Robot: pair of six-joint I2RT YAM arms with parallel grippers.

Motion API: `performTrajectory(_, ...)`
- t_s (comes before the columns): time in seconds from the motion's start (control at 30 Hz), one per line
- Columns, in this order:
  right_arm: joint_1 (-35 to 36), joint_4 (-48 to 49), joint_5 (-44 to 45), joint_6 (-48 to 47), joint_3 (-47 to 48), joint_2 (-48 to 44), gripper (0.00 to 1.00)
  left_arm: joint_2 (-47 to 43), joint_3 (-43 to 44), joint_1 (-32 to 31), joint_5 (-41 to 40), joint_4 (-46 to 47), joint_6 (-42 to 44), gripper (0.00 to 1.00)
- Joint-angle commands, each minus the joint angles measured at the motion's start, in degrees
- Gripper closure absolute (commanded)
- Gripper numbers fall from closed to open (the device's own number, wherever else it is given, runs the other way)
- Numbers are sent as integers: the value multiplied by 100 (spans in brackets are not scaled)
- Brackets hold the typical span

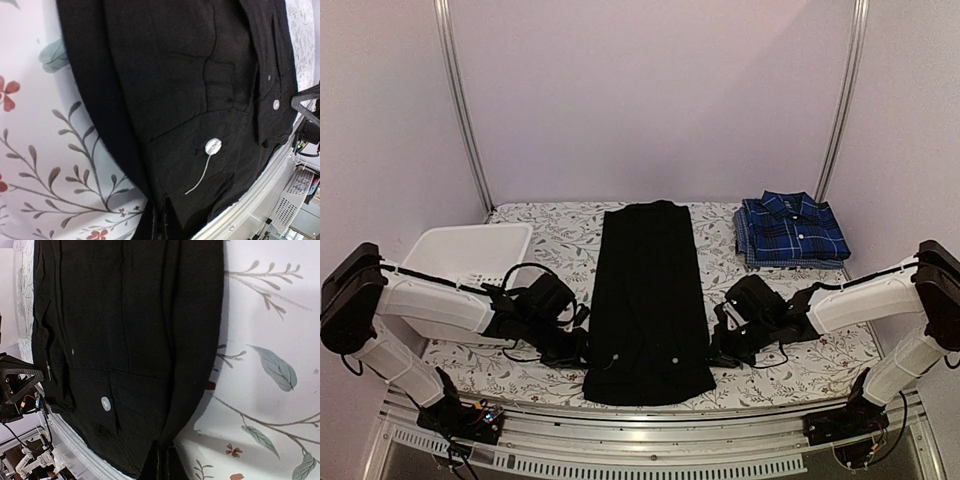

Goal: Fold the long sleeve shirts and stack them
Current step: Fold the rectangle-folded shirt at the center of the board.

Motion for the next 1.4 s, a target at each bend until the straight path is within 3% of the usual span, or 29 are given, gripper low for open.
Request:
performTrajectory(0.0,54,-333,276,112,297,-402,100,-453,246,-74,-165,-586,41,100)
performTrajectory(0.17,15,-495,457,-88,976,-316,100,-416,897,50,-377,-862,317,100)
performTrajectory(0.33,-495,-442,629,-443,1745,132,100,40,1618,771,-278,-834,774,100)
performTrajectory(0.6,-1505,-23,552,-1007,3283,1793,100,1807,3330,1734,-535,-670,1369,100)
performTrajectory(0.83,-1908,51,472,-1254,4177,3201,100,3521,4730,1889,-854,-799,1481,100)
performTrajectory(1.03,-1921,62,308,-1308,3870,3450,100,3521,4430,1763,-791,-617,1308,100)
performTrajectory(1.37,-1473,276,431,-948,2184,2282,100,2513,3006,1179,-923,-323,911,100)
